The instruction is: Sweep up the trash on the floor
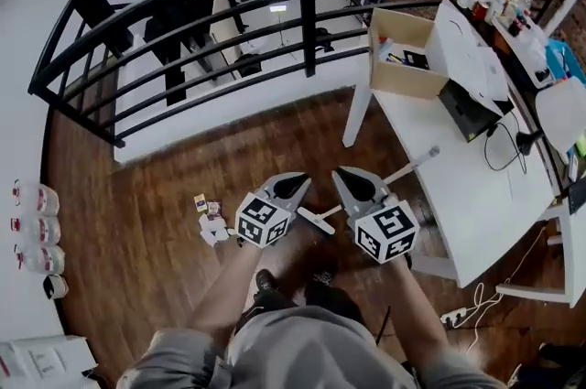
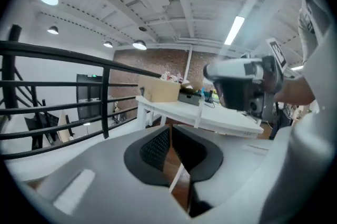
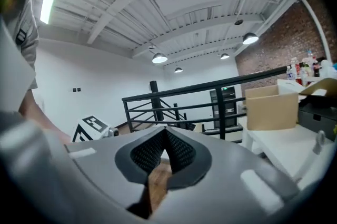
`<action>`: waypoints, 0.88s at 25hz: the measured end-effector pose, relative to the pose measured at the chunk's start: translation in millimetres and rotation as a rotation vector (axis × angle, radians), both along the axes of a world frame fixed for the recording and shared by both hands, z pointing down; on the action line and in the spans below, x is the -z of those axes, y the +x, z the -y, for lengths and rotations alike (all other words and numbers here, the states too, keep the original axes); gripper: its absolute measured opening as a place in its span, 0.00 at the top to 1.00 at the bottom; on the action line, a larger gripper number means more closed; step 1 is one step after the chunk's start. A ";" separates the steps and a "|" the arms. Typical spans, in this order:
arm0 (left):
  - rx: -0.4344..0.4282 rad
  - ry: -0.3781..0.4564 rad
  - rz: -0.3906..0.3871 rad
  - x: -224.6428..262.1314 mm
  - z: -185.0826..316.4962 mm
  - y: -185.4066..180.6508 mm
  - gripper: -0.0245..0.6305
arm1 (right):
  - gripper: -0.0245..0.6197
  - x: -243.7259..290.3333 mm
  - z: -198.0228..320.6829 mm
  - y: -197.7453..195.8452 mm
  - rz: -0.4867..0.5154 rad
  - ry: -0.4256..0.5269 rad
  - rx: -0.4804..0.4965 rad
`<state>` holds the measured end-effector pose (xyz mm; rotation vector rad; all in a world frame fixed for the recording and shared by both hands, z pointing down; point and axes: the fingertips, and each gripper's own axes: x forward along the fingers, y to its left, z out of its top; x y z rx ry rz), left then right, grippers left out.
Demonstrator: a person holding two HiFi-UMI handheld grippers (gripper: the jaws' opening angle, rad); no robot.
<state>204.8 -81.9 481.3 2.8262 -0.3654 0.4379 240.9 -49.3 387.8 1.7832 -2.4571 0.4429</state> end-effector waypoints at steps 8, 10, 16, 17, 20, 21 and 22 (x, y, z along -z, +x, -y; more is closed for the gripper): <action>0.256 0.030 -0.094 86.1 26.4 -195.2 0.95 | 0.96 36.2 49.3 -182.7 -0.034 0.044 0.220; 0.329 0.011 -0.129 95.3 27.6 -244.2 0.95 | 0.96 43.1 52.1 -228.3 -0.041 0.057 0.272; 0.404 0.040 -0.143 119.9 23.4 -341.8 0.95 | 0.96 62.1 57.3 -340.9 -0.087 0.088 0.395; 0.408 0.055 -0.130 123.6 20.9 -352.5 0.95 | 0.96 64.2 56.7 -354.3 -0.090 0.090 0.418; 0.443 0.093 -0.100 134.3 16.3 -377.3 0.95 | 0.96 65.7 53.0 -384.8 -0.092 0.084 0.490; 0.458 0.098 -0.096 137.1 14.8 -384.4 0.95 | 0.96 66.1 51.8 -392.8 -0.090 0.082 0.510; 0.470 0.101 -0.095 139.5 13.0 -390.8 0.95 | 0.96 67.2 51.2 -400.0 -0.086 0.081 0.527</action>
